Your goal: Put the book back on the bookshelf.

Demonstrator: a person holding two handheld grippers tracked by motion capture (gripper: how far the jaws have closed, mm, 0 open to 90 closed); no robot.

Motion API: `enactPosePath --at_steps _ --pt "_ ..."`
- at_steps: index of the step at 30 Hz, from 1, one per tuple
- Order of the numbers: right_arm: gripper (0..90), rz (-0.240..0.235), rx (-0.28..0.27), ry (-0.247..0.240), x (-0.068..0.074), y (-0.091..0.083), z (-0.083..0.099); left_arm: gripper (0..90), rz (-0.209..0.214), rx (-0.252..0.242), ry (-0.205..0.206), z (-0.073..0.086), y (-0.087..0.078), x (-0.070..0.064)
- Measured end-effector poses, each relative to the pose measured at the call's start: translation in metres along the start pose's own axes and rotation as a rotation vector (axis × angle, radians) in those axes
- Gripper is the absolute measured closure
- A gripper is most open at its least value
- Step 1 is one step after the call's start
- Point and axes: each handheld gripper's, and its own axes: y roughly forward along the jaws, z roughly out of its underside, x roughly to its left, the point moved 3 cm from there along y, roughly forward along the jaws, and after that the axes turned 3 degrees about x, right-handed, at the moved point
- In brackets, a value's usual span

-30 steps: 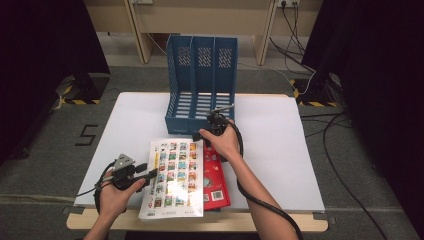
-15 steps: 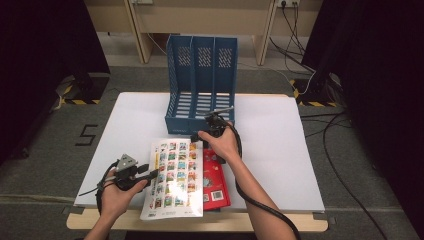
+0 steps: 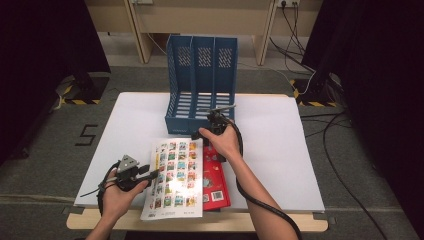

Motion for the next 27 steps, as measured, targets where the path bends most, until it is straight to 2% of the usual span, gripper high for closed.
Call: enactPosePath --at_steps 8,11,13,15,19,25,27 --pt "45.3 0.0 0.019 -0.008 -0.002 0.0022 0.001 54.5 0.001 -0.003 -0.003 0.0 0.0001 -0.0001" --pt "43.5 0.014 0.032 -0.015 -0.0027 0.0032 0.0018 54.5 0.002 0.0 -0.004 0.0001 0.0 0.0002" --pt "44.3 0.016 0.065 0.008 -0.0039 0.0041 0.004 54.5 0.003 -0.001 -0.003 0.0 0.0 0.0002" --pt "43.0 0.003 0.061 0.003 -0.0035 0.005 0.0045 54.4 0.003 0.0 -0.002 0.0001 0.0001 0.0003" --pt "41.9 0.012 0.067 -0.011 -0.0016 0.0067 0.0034 54.5 0.0 0.003 -0.001 0.0004 -0.0002 0.0005" --pt "47.1 0.016 0.065 0.011 -0.002 0.0061 0.0038 54.5 -0.001 0.001 0.003 0.0007 0.0002 0.0003" --pt "48.0 0.0 0.06 0.026 -0.0038 0.0058 0.0038 54.5 0.003 0.003 0.0 0.0008 0.0001 0.0009"
